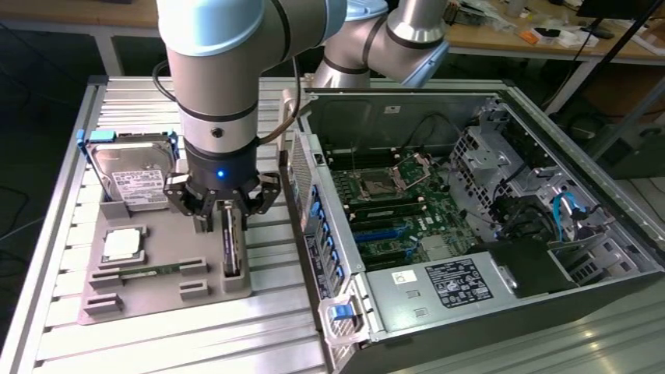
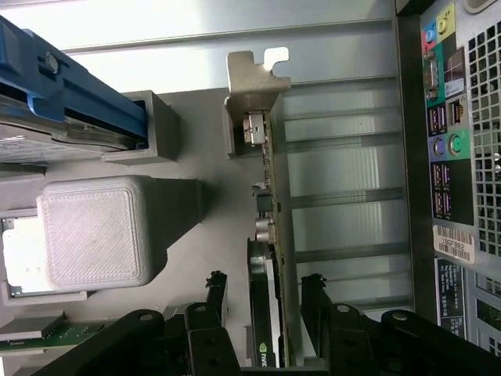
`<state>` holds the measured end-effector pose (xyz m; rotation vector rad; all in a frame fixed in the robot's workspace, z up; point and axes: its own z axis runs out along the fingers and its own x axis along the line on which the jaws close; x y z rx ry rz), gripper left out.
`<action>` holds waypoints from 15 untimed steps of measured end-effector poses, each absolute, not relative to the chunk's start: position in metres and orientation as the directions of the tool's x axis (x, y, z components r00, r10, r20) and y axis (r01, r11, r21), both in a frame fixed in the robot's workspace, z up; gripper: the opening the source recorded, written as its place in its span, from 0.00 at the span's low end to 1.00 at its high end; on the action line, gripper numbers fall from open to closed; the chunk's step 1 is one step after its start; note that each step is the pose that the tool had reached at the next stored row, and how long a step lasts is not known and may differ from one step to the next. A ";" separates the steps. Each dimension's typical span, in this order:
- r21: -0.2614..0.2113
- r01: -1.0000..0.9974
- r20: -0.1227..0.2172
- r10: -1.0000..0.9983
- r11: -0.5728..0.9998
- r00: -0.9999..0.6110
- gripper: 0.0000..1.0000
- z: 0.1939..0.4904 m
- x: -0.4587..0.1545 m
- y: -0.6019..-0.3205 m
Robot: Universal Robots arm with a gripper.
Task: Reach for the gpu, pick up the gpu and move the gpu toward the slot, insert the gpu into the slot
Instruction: 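Pick up the gpu and move the gpu toward the slot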
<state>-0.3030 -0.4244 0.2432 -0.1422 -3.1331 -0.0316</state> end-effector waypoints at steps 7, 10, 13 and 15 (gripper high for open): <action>0.020 0.091 0.006 0.091 0.996 -0.996 0.36 0.243 -0.303 -0.424; 0.020 0.091 0.006 0.091 0.996 -0.996 0.27 0.243 -0.303 -0.424; 0.020 0.091 0.006 0.091 0.996 -0.996 0.27 0.243 -0.303 -0.424; 0.020 0.091 0.006 0.091 0.996 -0.996 0.27 0.243 -0.303 -0.424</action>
